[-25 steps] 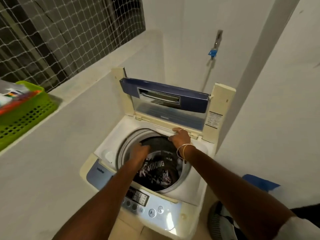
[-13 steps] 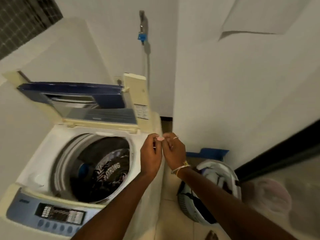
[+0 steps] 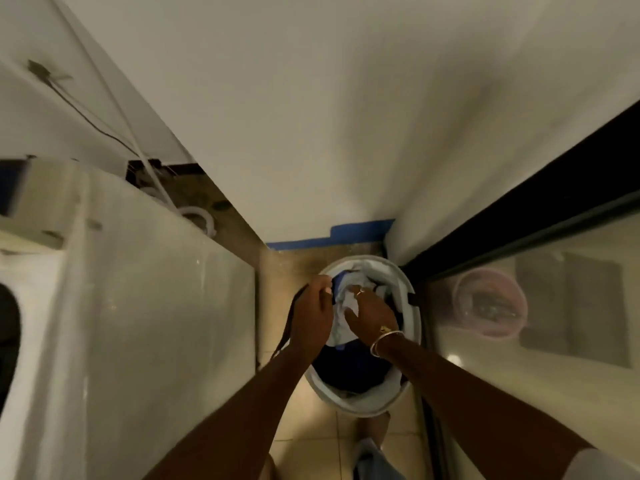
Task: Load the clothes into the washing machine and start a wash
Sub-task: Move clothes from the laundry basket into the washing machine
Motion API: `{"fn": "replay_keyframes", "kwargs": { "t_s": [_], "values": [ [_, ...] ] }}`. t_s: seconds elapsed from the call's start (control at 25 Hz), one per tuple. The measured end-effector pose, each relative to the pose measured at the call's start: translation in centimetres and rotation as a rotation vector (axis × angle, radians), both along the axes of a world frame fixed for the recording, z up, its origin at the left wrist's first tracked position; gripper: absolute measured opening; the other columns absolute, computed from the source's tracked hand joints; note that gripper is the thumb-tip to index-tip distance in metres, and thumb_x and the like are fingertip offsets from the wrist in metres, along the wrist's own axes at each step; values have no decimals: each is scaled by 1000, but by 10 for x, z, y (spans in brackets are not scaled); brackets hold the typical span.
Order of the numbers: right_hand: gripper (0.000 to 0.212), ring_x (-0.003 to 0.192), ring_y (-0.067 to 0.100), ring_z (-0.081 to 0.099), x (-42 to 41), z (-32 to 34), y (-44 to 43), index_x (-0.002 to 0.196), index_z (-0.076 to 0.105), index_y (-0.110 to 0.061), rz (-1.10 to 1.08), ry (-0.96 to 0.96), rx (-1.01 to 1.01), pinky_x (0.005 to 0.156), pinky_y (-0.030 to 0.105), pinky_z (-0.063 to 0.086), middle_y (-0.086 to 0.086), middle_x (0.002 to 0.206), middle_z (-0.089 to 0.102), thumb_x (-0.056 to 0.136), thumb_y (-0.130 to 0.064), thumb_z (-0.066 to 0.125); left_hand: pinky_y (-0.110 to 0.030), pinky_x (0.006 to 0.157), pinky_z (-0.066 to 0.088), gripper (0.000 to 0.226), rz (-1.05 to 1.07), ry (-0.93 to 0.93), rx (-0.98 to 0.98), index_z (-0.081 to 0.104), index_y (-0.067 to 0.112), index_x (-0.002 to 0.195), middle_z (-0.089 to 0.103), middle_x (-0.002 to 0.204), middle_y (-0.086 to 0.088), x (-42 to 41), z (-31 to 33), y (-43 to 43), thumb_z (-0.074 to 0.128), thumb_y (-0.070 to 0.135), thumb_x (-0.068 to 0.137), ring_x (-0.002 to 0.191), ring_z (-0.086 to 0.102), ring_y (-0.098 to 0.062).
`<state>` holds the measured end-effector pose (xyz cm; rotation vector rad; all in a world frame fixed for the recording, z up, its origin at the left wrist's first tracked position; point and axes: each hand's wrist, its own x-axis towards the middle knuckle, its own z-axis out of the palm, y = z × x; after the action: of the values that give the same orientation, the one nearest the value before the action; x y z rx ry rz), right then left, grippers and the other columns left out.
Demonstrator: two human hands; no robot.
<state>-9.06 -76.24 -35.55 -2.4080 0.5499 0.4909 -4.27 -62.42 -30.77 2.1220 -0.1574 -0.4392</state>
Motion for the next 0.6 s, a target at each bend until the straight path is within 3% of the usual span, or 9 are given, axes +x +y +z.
{"fn": "replay_keyframes", "kwargs": {
  "t_s": [0.08,0.2,0.28,0.36,0.44,0.52,0.6],
  "values": [
    [69,136,29,38,-4,-60,-14,151,26,-22,114,170,-62,112,39,34,10,152,34,92,-42,54,-21,84,47,21,14,47,26,59,13,119,63,108,7,3,-46,-8,46,18,103,96,60,-6],
    [91,140,40,26,-4,-137,-14,155,6,-29,147,316,-18,112,49,33,15,158,12,86,-48,63,-22,94,44,28,46,108,69,58,11,128,57,114,8,4,-106,-8,50,16,101,109,55,-6],
    [101,139,44,25,0,-175,-7,154,-1,-32,115,364,-4,109,51,36,17,158,8,82,-48,68,-20,99,43,30,58,119,81,57,11,130,57,120,8,0,-137,-2,51,13,100,114,53,-5],
    [89,134,41,36,0,-201,-4,155,5,-27,111,341,-87,106,46,40,19,152,23,88,-38,63,-13,101,41,31,73,118,47,57,12,129,57,124,7,-8,-153,7,53,10,99,117,53,-4],
    [55,130,31,45,-1,-205,-6,149,29,-12,199,267,-138,107,37,36,16,144,42,99,-24,47,-9,100,39,33,88,166,0,56,15,129,58,128,2,-14,-155,17,53,3,98,121,54,-10],
    [30,118,28,56,4,-181,-10,123,57,-5,153,181,-93,98,32,39,14,125,59,98,-15,43,-12,100,41,47,62,296,-51,48,24,132,55,133,-1,-19,-145,28,53,-5,95,126,53,-17],
    [17,100,29,62,9,-136,-10,95,64,-3,37,81,-25,84,30,43,15,103,66,92,-14,51,-21,104,44,66,-52,429,-43,36,31,138,48,143,-4,-20,-122,39,64,-1,88,132,49,-21]
  ]
}}
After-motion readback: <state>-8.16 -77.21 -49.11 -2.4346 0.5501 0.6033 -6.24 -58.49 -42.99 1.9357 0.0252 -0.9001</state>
